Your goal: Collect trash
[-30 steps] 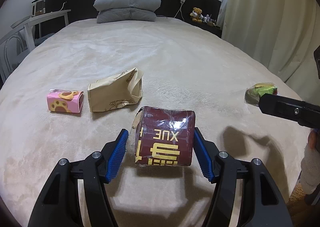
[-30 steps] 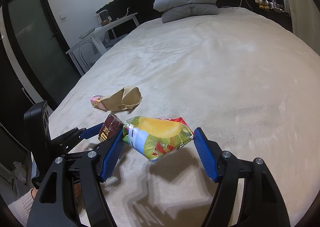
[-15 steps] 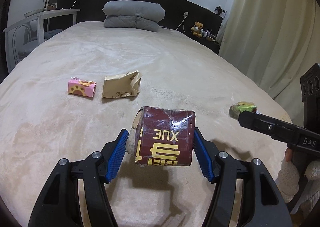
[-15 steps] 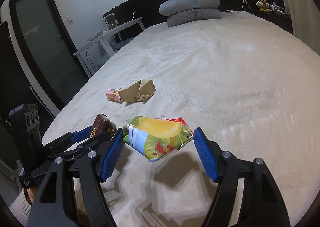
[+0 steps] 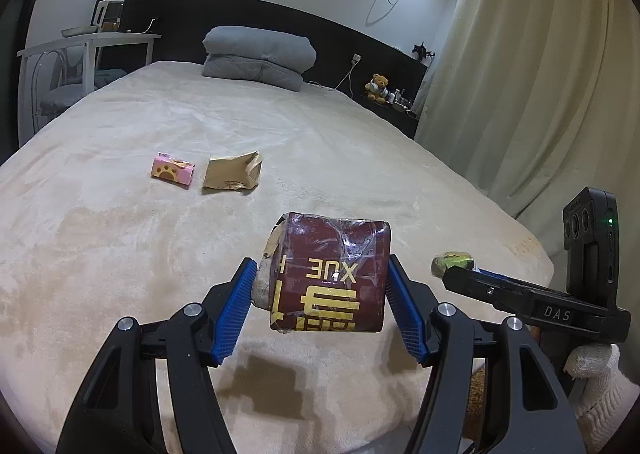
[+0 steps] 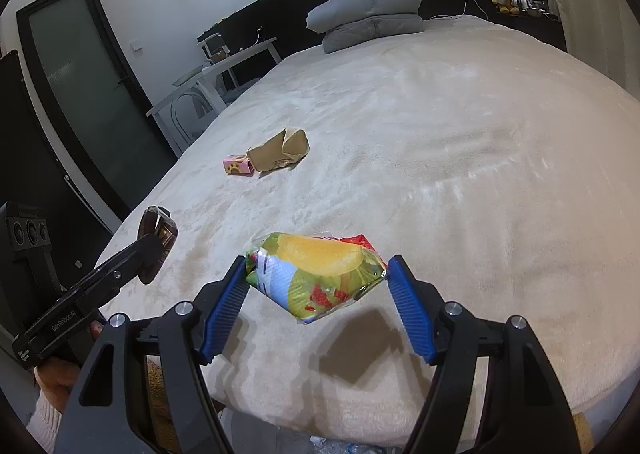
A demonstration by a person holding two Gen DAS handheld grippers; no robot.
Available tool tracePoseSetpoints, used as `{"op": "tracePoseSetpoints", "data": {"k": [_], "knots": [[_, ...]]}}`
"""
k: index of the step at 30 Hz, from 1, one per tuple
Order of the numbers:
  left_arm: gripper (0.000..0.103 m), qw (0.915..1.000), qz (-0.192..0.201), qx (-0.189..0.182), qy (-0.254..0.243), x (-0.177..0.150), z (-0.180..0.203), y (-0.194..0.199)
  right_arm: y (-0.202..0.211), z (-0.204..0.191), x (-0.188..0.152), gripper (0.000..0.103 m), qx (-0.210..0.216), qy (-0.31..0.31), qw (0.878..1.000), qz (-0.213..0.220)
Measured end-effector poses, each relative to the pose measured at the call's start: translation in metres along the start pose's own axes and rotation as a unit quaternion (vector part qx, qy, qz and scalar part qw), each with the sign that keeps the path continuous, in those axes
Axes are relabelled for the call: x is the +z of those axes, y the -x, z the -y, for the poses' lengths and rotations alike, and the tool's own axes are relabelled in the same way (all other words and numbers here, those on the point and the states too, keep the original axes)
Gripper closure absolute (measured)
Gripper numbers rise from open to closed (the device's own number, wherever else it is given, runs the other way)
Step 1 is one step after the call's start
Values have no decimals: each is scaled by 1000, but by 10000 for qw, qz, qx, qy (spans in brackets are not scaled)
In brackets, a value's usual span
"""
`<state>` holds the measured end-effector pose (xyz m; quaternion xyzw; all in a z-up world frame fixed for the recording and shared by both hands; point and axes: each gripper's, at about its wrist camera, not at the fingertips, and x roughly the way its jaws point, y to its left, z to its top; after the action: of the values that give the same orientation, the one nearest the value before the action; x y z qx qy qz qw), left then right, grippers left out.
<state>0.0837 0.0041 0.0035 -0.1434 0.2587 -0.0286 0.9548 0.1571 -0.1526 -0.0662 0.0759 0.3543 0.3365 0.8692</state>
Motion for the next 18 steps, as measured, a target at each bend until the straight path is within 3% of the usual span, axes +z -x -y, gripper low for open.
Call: {"op": "tracePoseSetpoints", "data": {"k": [18], "knots": [[40, 10000, 7, -38, -86, -59, 29, 64, 69, -19, -63, 33, 170, 65, 9994, 280]]}}
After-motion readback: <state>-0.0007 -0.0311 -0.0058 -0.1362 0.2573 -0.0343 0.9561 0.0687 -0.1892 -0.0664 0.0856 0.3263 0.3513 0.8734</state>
